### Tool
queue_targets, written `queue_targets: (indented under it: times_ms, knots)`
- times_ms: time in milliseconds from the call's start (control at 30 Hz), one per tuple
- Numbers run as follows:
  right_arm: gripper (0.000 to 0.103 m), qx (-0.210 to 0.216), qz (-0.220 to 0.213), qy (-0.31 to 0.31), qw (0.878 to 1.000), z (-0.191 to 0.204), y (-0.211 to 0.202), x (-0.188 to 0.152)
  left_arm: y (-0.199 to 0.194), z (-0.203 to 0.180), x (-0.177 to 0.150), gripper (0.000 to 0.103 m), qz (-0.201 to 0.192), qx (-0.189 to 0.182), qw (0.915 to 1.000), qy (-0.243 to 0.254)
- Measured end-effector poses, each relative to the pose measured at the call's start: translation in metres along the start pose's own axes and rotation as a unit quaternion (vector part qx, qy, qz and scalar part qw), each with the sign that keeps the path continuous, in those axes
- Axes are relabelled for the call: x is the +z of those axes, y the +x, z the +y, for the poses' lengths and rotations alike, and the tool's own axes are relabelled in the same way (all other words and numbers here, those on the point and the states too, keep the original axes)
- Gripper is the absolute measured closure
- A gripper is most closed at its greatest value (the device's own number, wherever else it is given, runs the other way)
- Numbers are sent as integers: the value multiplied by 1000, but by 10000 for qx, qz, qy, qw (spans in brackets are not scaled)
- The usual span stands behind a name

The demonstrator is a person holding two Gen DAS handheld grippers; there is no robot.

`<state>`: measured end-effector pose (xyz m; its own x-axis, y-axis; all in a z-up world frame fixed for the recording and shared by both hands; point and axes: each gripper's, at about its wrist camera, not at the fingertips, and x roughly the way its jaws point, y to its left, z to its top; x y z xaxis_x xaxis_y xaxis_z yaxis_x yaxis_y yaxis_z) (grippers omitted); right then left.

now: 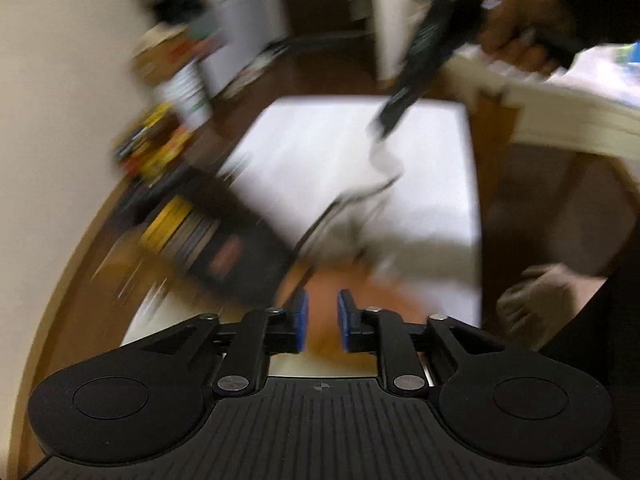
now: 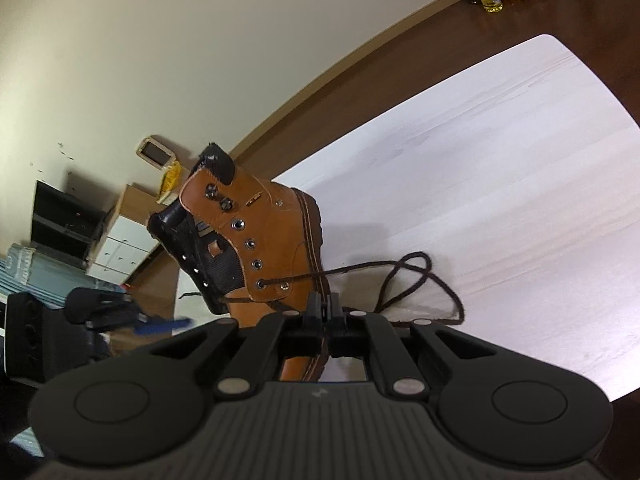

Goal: Lace up shoes with both hands
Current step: 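Pull the lace end away from the boot with the left tool while the right tool holds the boot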

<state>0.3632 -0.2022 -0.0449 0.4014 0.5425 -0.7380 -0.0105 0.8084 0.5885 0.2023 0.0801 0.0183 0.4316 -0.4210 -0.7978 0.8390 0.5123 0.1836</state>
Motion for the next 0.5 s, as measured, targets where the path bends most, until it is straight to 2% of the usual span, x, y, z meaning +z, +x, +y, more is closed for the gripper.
queue_targets:
  times_ms: [33, 67, 100, 200, 367, 500]
  knots:
    - [100, -59, -5, -14, 10000, 7, 3, -1, -3, 15, -24, 82, 184, 125, 9997, -92]
    - [100, -118, -11, -28, 9999, 14, 6, -3, -4, 22, -34, 82, 249, 165, 9995, -127]
    - [100, -181, -19, -30, 9998, 20, 9, -4, -6, 45, -65, 80, 415, 239, 9986, -223]
    - [100, -463, -86, 75, 9989, 39, 18, -11, -2, 79, -112, 79, 517, 310, 9981, -110]
    - [100, -1020, -87, 176, 9946, 70, 34, -25, 10, 123, -152, 79, 378, 150, 9991, -133]
    - [100, -1373, -216, 319, 9898, 87, 39, -30, 27, 144, -175, 79, 269, -169, 9995, 8]
